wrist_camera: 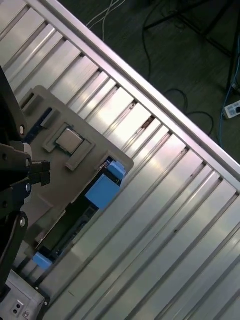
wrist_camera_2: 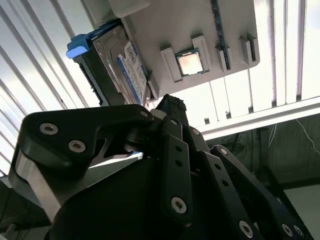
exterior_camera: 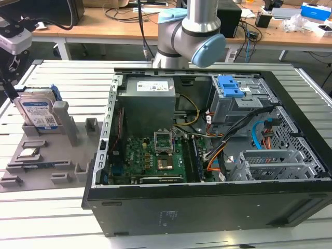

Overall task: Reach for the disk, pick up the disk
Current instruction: 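Pick up the disk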

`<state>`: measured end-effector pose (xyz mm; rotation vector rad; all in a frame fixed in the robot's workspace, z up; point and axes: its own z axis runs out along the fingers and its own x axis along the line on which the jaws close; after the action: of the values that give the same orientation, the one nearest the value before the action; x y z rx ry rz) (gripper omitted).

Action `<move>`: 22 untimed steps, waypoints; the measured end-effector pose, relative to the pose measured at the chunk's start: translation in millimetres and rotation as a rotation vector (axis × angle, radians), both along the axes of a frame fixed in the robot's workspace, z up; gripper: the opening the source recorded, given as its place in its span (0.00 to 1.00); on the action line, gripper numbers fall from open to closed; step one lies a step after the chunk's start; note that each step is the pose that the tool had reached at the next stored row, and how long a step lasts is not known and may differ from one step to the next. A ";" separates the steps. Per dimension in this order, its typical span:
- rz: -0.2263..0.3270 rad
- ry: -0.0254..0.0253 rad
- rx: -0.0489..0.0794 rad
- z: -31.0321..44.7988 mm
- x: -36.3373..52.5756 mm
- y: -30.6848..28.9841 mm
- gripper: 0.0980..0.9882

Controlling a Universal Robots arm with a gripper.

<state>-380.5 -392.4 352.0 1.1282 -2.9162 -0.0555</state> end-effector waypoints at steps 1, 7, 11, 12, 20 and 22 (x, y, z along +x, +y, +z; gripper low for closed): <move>0.008 0.0000 0.000 0.0 0.0 0.0 0.01; 0.084 0.0000 0.000 0.0 0.0 0.0 0.01; 0.151 0.0000 0.000 0.0 0.0 0.0 0.01; 0.163 0.0000 0.000 0.0 0.0 0.0 0.01; 0.238 0.0000 0.000 0.0 0.0 0.0 0.01; 0.262 0.0000 0.000 0.0 0.0 0.0 0.01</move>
<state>-380.5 -392.4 352.0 1.4980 -2.7396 -0.0520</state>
